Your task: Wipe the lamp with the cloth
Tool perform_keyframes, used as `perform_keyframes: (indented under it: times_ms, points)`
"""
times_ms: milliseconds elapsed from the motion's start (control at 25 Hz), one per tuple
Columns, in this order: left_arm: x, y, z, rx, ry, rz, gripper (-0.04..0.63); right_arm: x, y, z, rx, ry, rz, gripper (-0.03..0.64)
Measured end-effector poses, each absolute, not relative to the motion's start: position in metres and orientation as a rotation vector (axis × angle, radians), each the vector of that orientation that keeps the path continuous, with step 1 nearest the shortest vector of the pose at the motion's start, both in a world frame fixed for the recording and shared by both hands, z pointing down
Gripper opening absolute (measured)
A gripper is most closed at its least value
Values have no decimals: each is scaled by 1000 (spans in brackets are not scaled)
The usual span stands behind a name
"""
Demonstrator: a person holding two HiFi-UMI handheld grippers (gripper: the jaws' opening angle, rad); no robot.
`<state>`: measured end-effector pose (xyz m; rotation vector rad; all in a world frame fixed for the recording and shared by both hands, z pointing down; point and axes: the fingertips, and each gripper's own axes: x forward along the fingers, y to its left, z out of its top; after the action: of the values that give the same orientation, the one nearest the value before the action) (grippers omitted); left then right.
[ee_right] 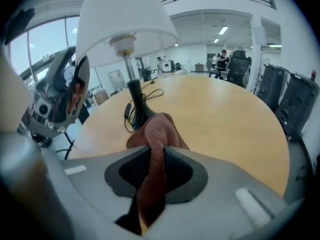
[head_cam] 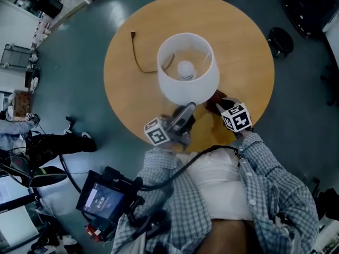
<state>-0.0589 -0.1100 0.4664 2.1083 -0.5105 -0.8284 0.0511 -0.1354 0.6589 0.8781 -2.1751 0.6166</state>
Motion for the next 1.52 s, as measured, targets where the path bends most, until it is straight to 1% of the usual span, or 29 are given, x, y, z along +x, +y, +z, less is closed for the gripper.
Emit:
perform_keyframes:
  times_ms: [120,280,560,720,800,920,1240,1520]
  points:
    - [-60,-108,469,2099,-518,-829,94,73,-150,620,998,-2254,659,80]
    - [-59,-109,466,2099,-521,-836,92,90,-177,544,1111,-2397,597,80]
    - [-60,-111,466,2106,-522,-830,91,72,-205,378,1170,-2762,361,80]
    - [-58,-110,466,2111,-526,-823,91,58,-213,318,1140,-2970,433,80]
    - [-58,-109,465,2113,-531,-822,89,49,-219,319,1112,-2993,483,80]
    - [-57,-108,467,2113,-531,-821,89,42,-229,351,1108,-2924,514,80]
    - [-54,-106,469,2112,-522,-814,89,64,-240,453,1124,-2693,713,78]
    - [-53,-108,471,2109,-511,-810,86,59,-259,441,1064,-2726,704,78]
